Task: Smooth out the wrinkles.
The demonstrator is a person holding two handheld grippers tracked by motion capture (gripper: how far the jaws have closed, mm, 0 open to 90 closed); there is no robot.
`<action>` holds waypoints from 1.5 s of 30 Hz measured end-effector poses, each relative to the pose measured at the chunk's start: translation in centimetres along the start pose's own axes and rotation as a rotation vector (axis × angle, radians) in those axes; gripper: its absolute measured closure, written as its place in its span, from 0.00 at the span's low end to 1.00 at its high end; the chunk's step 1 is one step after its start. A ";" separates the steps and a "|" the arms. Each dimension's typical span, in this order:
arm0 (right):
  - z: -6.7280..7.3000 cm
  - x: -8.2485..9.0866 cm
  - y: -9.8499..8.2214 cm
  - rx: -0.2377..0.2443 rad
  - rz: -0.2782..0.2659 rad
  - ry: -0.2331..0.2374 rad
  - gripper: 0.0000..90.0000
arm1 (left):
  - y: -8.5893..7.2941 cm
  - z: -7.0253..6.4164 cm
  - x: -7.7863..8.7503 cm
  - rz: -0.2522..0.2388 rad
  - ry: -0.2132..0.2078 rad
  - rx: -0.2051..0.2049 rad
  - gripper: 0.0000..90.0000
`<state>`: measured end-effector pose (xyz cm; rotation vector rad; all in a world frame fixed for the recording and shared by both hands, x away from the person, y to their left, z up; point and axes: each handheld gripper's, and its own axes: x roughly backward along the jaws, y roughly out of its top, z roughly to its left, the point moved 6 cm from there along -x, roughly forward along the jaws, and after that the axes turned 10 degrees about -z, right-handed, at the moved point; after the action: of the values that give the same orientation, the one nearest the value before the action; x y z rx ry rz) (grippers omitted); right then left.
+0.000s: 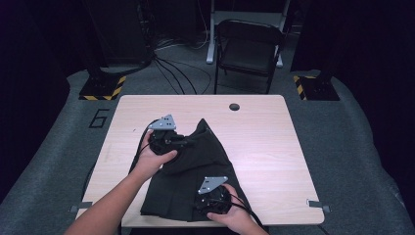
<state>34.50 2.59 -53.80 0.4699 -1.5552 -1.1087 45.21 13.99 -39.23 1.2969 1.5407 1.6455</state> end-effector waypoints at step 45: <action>-7.1 2.8 -0.3 -0.121 -0.011 -0.198 0.50 | -2.9 -3.5 0.1 0.033 -0.090 -0.068 0.91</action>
<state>40.04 -2.57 -52.95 0.2940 -1.6464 -1.2805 41.41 13.17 -41.61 1.3485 1.4056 1.6227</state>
